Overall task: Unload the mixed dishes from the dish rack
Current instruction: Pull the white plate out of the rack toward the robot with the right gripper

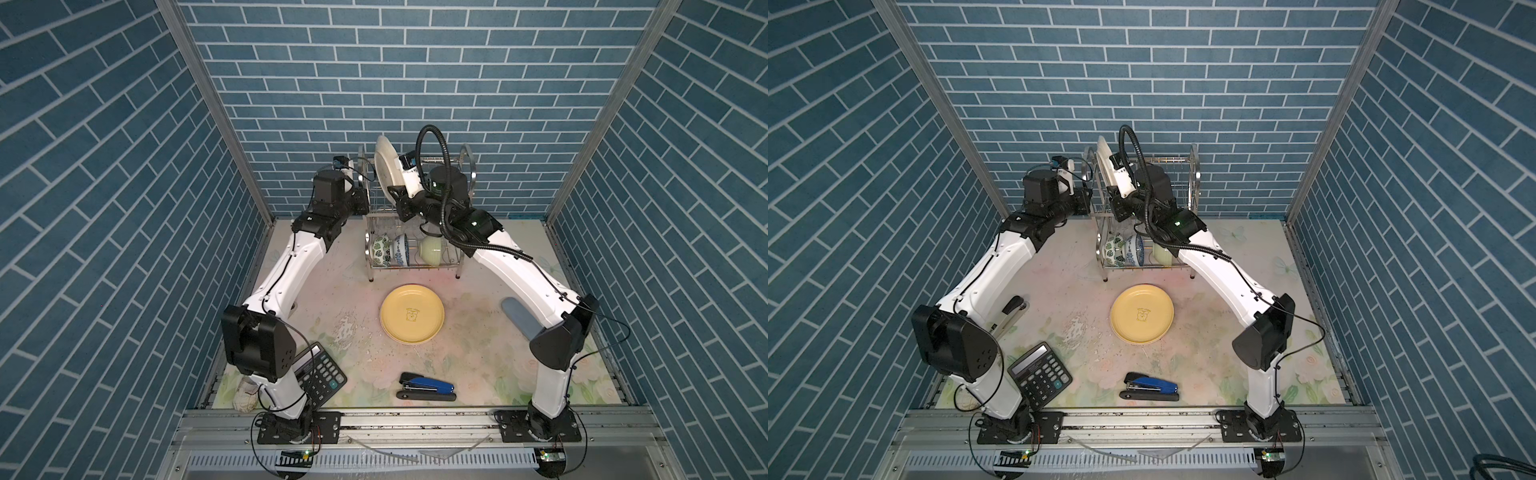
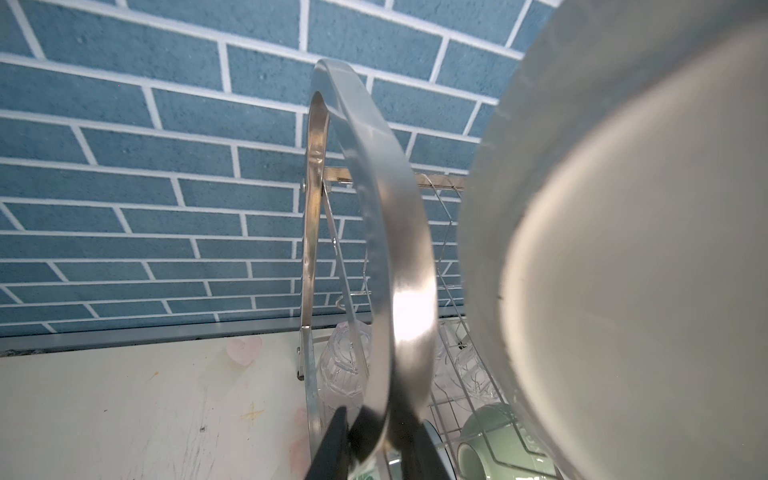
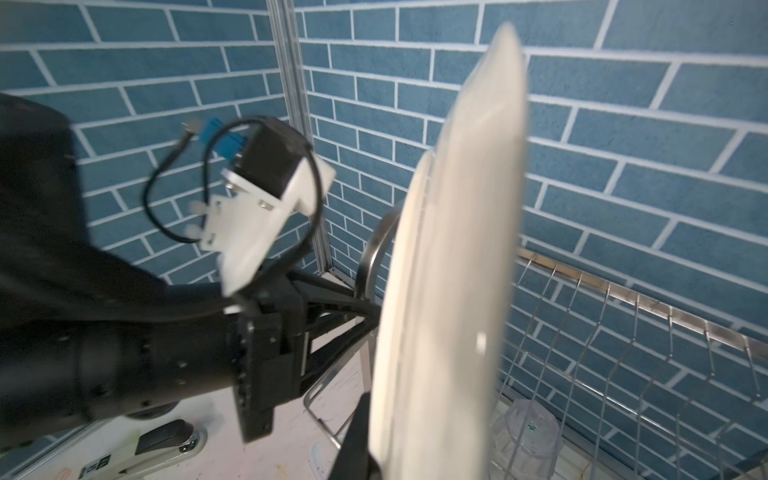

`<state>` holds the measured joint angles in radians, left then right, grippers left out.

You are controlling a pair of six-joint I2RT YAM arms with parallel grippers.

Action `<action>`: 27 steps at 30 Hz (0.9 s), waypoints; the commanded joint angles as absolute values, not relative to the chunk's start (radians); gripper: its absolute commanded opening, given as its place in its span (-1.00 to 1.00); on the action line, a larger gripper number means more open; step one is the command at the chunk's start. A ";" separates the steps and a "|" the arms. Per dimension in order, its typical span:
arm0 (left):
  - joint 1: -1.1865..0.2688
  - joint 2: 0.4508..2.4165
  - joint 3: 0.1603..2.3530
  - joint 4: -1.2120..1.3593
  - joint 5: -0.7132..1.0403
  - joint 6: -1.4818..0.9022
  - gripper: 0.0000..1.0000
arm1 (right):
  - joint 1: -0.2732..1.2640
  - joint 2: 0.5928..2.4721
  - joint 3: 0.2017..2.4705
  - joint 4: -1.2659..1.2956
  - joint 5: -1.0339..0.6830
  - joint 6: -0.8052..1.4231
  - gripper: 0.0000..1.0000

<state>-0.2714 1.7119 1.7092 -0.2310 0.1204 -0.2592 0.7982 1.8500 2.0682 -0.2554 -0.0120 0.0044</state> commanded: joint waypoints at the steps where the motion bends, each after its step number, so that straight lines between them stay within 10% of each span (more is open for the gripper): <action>1: -0.267 1.710 1.736 -0.261 0.121 -0.289 -0.53 | 0.809 1.730 2.035 -0.083 0.008 -0.078 -1.00; 8: -0.267 1.705 1.754 -0.279 0.119 -0.291 -0.37 | 0.824 1.576 1.859 -0.024 0.049 -0.104 -1.00; 16: -0.267 1.655 1.742 -0.287 0.116 -0.317 0.50 | 0.858 1.372 1.629 -0.011 0.082 -0.098 -1.00; 27: -0.267 1.486 1.613 -0.293 0.077 -0.376 0.60 | 1.022 1.204 1.420 -0.017 0.260 -0.193 -1.00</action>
